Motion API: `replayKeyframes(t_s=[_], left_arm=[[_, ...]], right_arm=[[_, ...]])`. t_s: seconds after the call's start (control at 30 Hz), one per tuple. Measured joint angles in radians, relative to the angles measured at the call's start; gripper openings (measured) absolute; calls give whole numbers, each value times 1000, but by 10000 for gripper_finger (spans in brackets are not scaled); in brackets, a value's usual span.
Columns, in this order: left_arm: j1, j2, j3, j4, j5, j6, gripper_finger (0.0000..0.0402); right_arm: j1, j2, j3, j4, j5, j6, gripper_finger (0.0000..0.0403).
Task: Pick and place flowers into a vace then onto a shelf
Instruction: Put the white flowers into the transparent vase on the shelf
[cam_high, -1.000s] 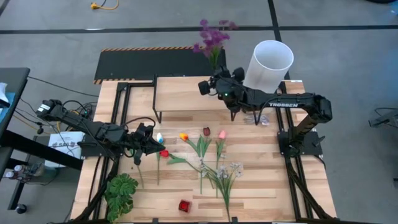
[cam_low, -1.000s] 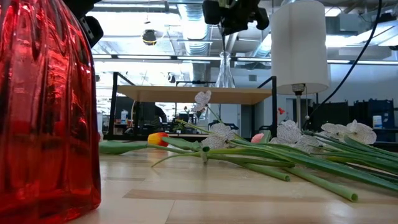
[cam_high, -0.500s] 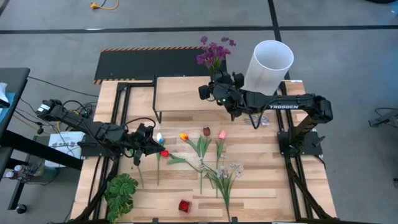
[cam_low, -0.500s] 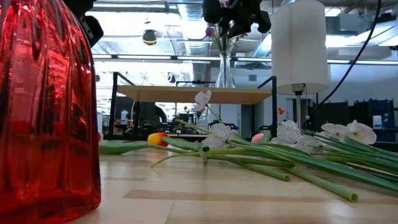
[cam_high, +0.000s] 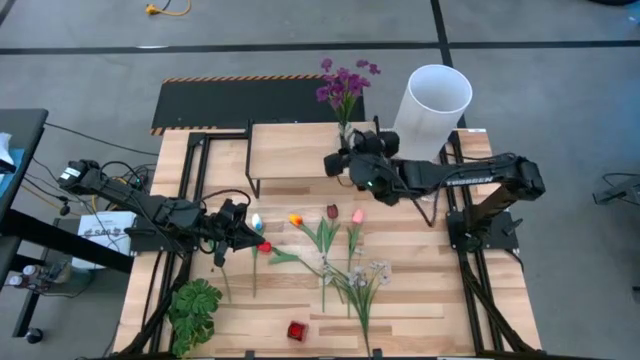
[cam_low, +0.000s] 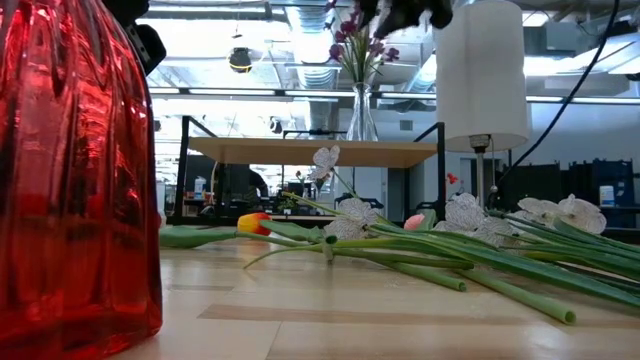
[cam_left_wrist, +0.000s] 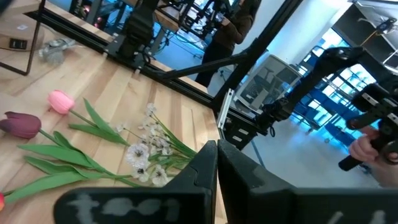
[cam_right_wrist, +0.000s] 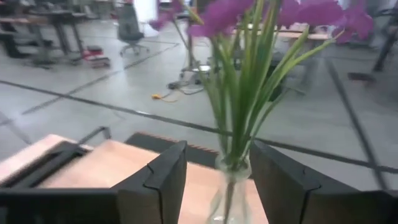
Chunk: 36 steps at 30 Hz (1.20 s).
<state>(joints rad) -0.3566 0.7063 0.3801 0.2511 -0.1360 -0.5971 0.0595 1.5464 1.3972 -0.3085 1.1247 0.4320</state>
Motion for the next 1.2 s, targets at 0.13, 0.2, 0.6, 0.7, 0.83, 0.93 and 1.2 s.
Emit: replayKeyframes(t_s=[0.13, 0.2, 0.6, 0.7, 0.83, 0.93, 1.2], left_arm=[[0, 0, 0, 0, 0, 0, 0], [0, 0, 0, 0, 0, 0, 0], [0, 0, 0, 1, 0, 8, 0], [0, 0, 0, 1, 0, 8, 0], [0, 0, 0, 1, 0, 9, 0], [0, 0, 0, 1, 0, 10, 0], [0, 0, 0, -7, -1, 10, 0]], right_arm=[[112, -55, 0, -85, -33, 99, 175], [170, -87, 0, -153, -109, 177, 174], [474, -121, 0, -506, -887, 956, 128], [557, -74, 0, -562, -944, 1159, 117], [641, 0, 0, -571, -946, 1363, 111], [681, 66, 0, -529, -963, 1448, 109], [699, 246, 31, -476, -1013, 1540, 108]])
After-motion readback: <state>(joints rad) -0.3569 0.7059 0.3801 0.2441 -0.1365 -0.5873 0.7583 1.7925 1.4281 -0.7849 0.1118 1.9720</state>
